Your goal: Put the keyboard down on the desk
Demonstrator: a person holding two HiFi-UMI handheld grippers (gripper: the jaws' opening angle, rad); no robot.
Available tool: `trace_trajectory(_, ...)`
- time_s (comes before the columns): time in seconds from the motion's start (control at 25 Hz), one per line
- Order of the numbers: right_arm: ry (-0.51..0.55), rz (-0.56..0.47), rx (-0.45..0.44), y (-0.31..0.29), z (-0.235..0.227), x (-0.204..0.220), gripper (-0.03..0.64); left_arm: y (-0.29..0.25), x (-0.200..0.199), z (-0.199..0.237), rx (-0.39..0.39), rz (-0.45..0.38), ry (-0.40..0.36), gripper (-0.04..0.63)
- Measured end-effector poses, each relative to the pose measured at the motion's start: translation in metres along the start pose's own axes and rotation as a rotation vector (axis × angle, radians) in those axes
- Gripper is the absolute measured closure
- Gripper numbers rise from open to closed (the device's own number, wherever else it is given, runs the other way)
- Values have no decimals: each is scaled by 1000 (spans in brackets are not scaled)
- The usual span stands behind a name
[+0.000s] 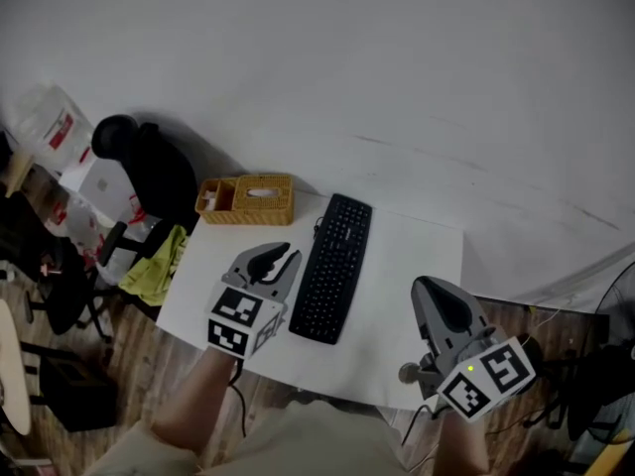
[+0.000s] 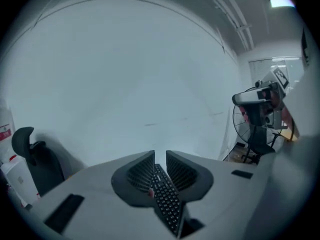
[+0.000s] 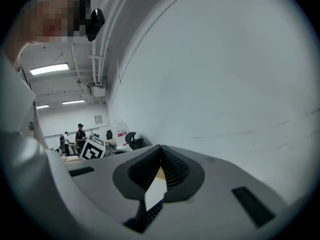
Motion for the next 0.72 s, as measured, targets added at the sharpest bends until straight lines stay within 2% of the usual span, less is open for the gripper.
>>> trace_trajectory(0.16,46,-63,1,23,19,-22,592,38,-30,-17,26,-110,-22,521)
trace_trajectory(0.36,89,-99,-7,42,35,-34,592,76,-52,-32,21,-195,-68,545)
trace_trajectory(0.72,126,-122,-5,62,51,-32,592,107,-45,-53,60,-203,-111,565)
Point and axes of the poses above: the fingertips, and each gripper's own axes: y backward along the fingers, z to its left, x out of its underside, the point moved 3 cm from there along y, backward along the fingers, and after that the axes turned 3 degrees about z, right-handed, at the moved point
